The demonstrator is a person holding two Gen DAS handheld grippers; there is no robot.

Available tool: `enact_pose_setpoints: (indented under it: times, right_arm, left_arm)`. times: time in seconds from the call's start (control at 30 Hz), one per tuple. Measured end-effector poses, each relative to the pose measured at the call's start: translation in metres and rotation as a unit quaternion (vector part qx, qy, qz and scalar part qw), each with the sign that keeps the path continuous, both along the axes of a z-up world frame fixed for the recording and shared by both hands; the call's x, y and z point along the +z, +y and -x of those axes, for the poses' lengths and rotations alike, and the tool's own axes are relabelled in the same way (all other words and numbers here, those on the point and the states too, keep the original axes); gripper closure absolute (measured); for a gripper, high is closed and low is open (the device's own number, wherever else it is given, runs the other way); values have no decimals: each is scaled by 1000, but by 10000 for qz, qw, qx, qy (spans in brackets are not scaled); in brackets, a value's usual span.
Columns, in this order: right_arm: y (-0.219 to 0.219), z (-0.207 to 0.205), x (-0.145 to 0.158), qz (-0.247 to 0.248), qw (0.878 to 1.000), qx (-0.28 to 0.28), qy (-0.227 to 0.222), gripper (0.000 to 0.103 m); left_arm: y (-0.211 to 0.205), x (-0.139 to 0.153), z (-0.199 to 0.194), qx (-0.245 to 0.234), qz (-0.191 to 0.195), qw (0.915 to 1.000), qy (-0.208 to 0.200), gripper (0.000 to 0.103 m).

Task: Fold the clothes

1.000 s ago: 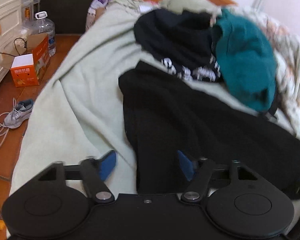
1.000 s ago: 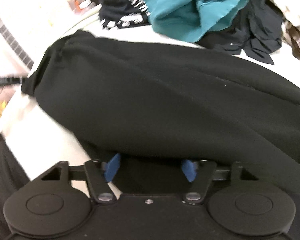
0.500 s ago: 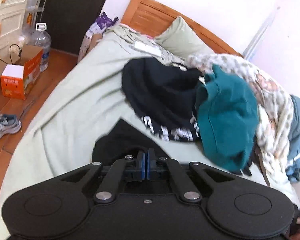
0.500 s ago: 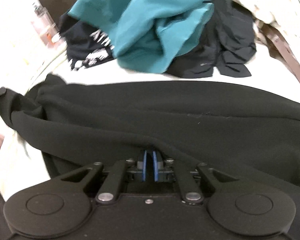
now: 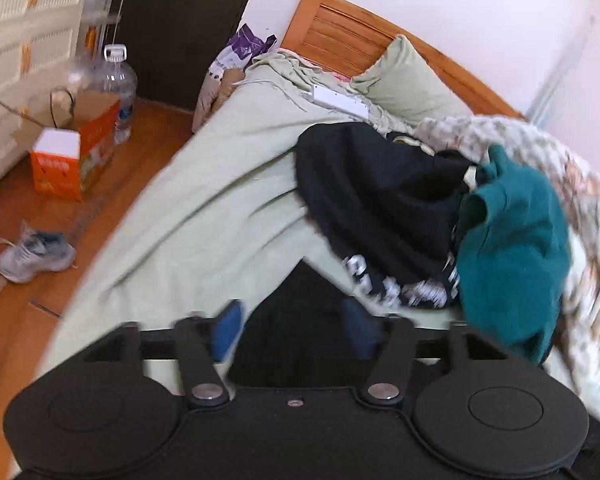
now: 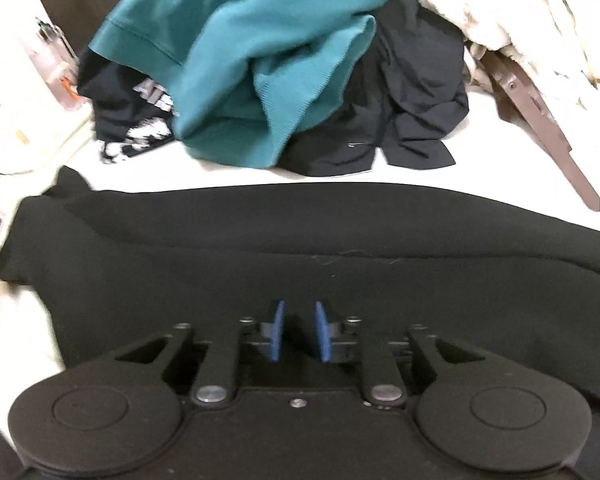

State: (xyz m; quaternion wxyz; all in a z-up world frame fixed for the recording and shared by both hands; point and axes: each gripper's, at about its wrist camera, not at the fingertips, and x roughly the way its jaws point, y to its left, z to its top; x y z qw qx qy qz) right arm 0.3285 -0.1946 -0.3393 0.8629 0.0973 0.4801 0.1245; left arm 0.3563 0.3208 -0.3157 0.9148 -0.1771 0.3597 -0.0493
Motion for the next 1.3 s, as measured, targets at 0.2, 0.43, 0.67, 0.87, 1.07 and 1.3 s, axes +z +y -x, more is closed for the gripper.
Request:
enact_pose_setpoints:
  times: [0.2,0.43,0.67,0.87,1.07,1.3]
  right_arm:
    - [15,33,-11,282,9953,841,401,57]
    - [19,60,-10,475,9885,1345,505,56]
    - [20,78,-12,610,9851,1467,664,50]
    - [9,83,-12,623,9869,1326,671,50]
    - [-2,89,-6,509,9876,1309,703,50]
    - [-1,95,-8,639,9873,1327,592,47]
  left_arm:
    - [-17,-35,0,-720,-387,9949,594,28]
    - [-21,-58,-10,-782,-419,9900,1095,88]
    - [-1,-15,13,-498,-320,9951,793,101]
    - [23,60,58,-405,-505,9964,542,102]
    - [45,86,97,-99,-672,9952,699,103]
    - [58,36,119,57,-676,9893,1288,103]
